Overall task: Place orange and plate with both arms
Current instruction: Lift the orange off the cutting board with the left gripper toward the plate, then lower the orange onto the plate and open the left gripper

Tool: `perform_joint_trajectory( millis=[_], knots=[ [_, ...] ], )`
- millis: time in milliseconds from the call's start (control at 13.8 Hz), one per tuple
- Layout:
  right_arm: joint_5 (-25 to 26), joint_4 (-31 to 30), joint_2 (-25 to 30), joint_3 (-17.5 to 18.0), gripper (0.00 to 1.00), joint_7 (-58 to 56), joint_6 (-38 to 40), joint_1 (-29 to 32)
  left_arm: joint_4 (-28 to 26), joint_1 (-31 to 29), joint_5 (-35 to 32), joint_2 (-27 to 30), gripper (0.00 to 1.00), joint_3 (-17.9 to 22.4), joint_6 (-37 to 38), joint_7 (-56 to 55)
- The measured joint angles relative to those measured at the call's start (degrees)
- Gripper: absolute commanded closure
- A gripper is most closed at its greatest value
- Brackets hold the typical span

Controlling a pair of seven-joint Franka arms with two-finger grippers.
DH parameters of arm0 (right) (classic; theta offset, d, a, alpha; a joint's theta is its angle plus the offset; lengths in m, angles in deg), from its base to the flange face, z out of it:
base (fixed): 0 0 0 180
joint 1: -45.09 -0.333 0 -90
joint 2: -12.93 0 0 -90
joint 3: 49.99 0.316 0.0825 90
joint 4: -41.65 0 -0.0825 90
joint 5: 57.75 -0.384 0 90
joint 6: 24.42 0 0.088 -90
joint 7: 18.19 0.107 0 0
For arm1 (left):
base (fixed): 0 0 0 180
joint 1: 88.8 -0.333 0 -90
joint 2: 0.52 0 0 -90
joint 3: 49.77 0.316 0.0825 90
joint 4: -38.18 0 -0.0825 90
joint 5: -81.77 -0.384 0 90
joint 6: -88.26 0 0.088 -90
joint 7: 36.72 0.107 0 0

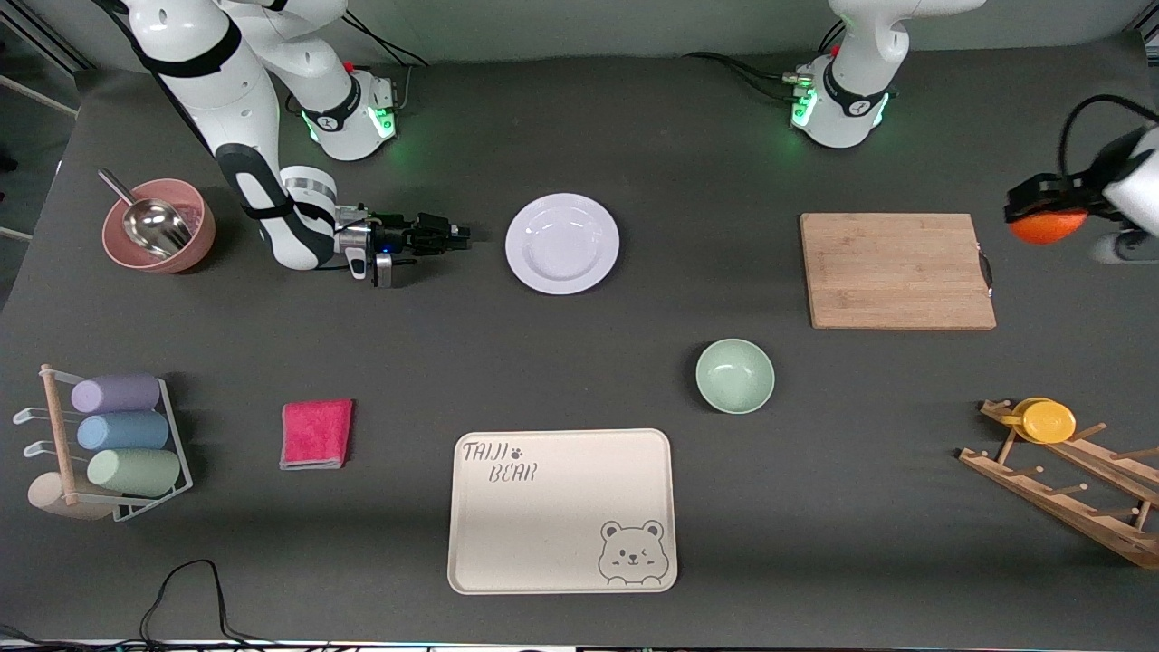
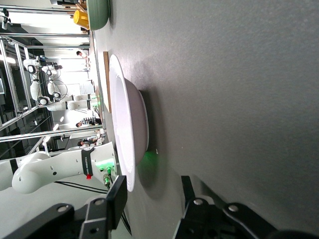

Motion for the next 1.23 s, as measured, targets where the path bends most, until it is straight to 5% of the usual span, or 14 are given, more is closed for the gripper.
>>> perform_joint_trajectory(
  millis=[507,1232],
  knots=[
    [0.0,0.05,-0.09,-0.03,0.49,-0.01,0.06,0.03,2.54,2.59,5.84,-6.55,1.0,-23.47,-9.95,-36.56],
    [0.0,0.23,-0.08,-0.07,0.49,-0.01,0.76,0.08,-6.18,26.02,4.58,-20.54,1.0,-25.36,-36.9,-63.99]
  ],
)
